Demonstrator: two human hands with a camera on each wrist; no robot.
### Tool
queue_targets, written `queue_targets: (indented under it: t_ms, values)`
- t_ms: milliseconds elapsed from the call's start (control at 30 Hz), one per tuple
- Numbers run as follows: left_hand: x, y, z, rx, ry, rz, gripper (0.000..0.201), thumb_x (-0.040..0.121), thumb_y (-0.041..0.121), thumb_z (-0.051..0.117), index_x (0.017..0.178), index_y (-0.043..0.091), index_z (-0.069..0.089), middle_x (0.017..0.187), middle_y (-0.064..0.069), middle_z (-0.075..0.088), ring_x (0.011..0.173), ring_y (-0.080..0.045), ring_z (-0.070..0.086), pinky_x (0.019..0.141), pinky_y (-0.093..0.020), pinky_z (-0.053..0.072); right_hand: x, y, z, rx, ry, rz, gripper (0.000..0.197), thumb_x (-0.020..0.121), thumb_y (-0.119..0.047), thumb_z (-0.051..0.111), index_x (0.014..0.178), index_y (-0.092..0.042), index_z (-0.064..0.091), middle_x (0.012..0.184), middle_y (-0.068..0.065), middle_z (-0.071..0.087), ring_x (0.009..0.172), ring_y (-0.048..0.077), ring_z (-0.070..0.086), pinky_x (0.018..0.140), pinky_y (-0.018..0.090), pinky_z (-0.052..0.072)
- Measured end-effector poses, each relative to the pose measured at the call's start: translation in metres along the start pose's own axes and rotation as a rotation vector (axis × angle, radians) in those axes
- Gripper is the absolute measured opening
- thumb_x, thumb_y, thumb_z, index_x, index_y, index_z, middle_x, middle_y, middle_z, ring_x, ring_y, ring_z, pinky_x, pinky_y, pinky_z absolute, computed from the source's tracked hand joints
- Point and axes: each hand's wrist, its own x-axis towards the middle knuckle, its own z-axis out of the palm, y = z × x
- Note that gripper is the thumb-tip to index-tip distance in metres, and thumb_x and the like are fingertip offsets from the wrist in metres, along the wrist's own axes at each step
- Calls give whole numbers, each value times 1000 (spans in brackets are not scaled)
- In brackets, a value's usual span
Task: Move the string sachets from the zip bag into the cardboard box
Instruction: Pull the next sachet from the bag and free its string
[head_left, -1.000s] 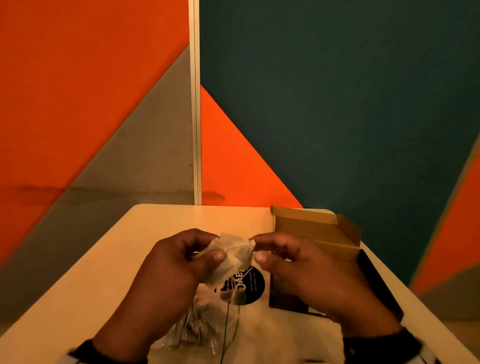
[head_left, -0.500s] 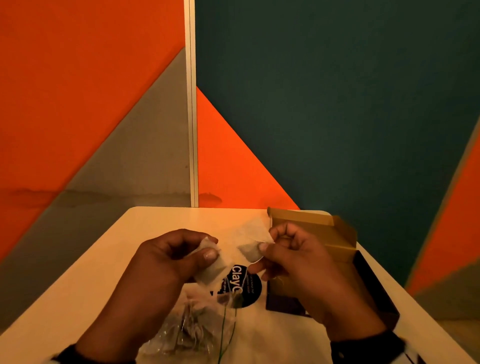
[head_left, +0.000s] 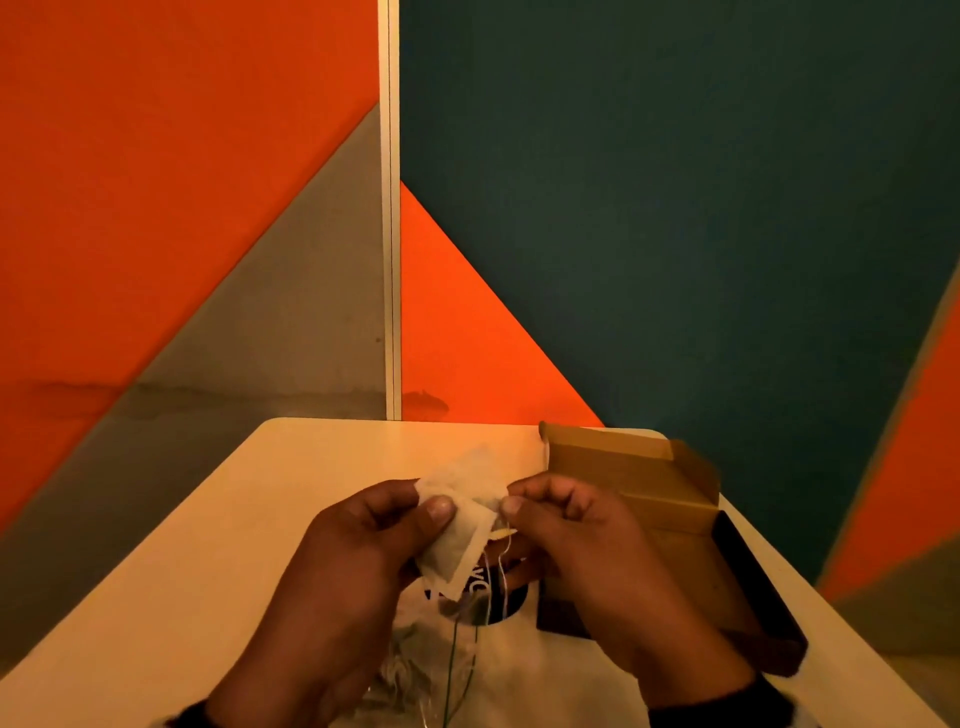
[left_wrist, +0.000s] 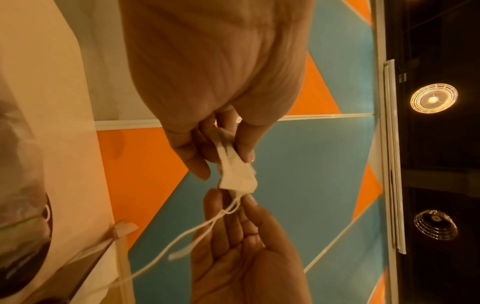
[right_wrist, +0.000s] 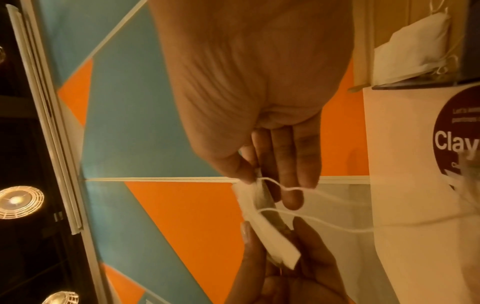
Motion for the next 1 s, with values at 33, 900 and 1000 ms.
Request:
queue_targets:
  t_ms: [33,900,1000]
  values:
    - [0,1,-1,27,12,12,21,76,14,68,93,5,78,100,-17,76,94,-34,72,90,-47,54,-1,-1,-1,-24,-28,17,12,97,-15,62,92,-12,73,82,12,78,65,23,73,57,31,56]
    - [-5,31,-34,1118,-153,149,16,95,26,64,90,40,72,84,27,71,80,8,64,66,-13,46,11,9,-37,-850,113,-16,3,93,-39,67,94,-40,64,86,-27,59,77,-2,58,78,23,56]
    - [-5,27,-28,944,-153,132,15,93,21,66,90,32,75,86,20,74,78,3,68,65,-14,49,8,6,-28,-654,155,-152,9,91,-37,70,94,-44,65,97,-29,63,88,-4,60,77,19,51]
